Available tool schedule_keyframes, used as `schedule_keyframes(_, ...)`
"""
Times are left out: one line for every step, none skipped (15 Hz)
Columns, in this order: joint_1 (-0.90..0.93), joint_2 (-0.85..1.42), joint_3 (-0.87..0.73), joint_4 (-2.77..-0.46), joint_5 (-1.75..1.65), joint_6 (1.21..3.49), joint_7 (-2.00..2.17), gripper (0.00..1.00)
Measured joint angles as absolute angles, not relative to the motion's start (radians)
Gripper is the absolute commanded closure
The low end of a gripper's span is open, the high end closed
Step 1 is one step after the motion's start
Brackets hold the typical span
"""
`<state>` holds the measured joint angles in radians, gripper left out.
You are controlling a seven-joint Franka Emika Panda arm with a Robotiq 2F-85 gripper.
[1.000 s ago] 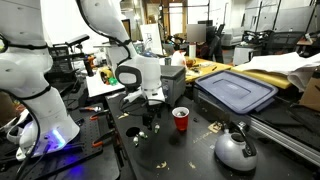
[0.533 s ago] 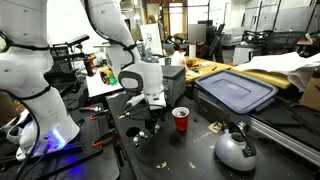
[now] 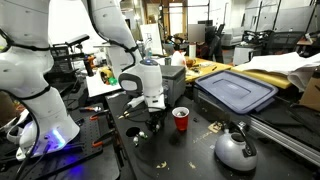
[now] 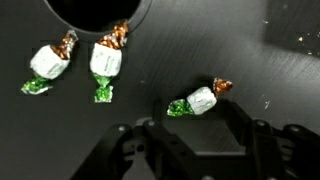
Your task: Put one piece of candy in the red cup.
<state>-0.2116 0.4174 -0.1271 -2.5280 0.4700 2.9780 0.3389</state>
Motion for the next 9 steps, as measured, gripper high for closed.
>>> schedule_keyframes(-0.212,0.417,-0.13,-2.529,0.47,2.978,0.34,0.7)
schedule_keyframes(-0.211,0.417,-0.135,-2.53,0.47,2.978,0.343,0.78)
schedule_keyframes(-0.209,0.416,-0.137,-2.528,0.47,2.977,0.348,0.84)
schedule_keyframes(-0.204,0.416,-0.14,-2.525,0.47,2.976,0.358,0.92)
schedule_keyframes(-0.196,0.415,-0.144,-2.523,0.47,2.976,0.363,0.99)
schedule_keyframes(-0.187,0.415,-0.15,-2.522,0.47,2.974,0.366,1.0)
schedule_keyframes(-0.18,0.414,-0.158,-2.522,0.469,2.97,0.37,1.0)
schedule_keyframes(-0.173,0.413,-0.167,-2.522,0.467,2.964,0.375,1.0)
schedule_keyframes(-0.168,0.412,-0.173,-2.523,0.466,2.96,0.379,1.0)
